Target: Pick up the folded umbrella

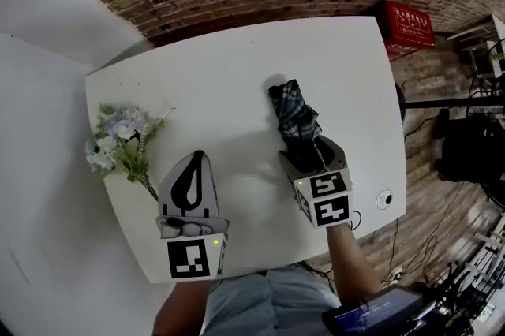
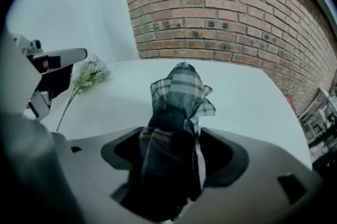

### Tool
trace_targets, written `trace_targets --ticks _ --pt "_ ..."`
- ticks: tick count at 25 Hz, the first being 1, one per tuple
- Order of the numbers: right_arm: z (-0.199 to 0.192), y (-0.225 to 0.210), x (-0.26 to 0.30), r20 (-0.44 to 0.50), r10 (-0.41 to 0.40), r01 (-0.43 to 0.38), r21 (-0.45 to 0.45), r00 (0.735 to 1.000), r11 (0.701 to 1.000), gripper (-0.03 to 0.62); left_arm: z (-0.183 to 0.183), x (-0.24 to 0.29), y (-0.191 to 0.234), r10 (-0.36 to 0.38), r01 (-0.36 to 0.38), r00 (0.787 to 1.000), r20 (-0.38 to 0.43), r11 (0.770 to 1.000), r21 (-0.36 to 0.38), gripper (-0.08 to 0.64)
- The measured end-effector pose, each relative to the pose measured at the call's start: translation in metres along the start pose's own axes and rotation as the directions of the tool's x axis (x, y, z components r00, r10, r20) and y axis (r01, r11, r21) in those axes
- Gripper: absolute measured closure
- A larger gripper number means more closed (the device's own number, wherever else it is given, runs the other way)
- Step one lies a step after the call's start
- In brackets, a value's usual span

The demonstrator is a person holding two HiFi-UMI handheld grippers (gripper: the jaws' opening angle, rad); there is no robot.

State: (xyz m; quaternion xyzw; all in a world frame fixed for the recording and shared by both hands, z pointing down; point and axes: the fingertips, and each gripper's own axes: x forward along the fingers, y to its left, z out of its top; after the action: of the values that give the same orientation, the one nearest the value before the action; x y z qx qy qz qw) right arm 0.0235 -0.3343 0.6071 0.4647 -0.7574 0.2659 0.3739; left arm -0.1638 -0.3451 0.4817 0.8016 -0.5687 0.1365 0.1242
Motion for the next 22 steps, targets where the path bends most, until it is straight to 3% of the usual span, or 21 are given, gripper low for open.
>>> trace_targets --ticks 13,22 --pt "-0.002 0.005 -0.002 0.027 -0.009 0.008 0.033 1.000 0.999 0.387 0.009 -0.013 -0.003 0.006 -0.006 1.000 0.018 1.000 -0.010 0.554" --pt "0.000 0.003 -0.010 0.080 -0.007 0.002 0.055 0.997 0.998 0.405 0.021 -0.025 -0.004 0.035 -0.035 0.999 0.037 0.999 0.000 0.554"
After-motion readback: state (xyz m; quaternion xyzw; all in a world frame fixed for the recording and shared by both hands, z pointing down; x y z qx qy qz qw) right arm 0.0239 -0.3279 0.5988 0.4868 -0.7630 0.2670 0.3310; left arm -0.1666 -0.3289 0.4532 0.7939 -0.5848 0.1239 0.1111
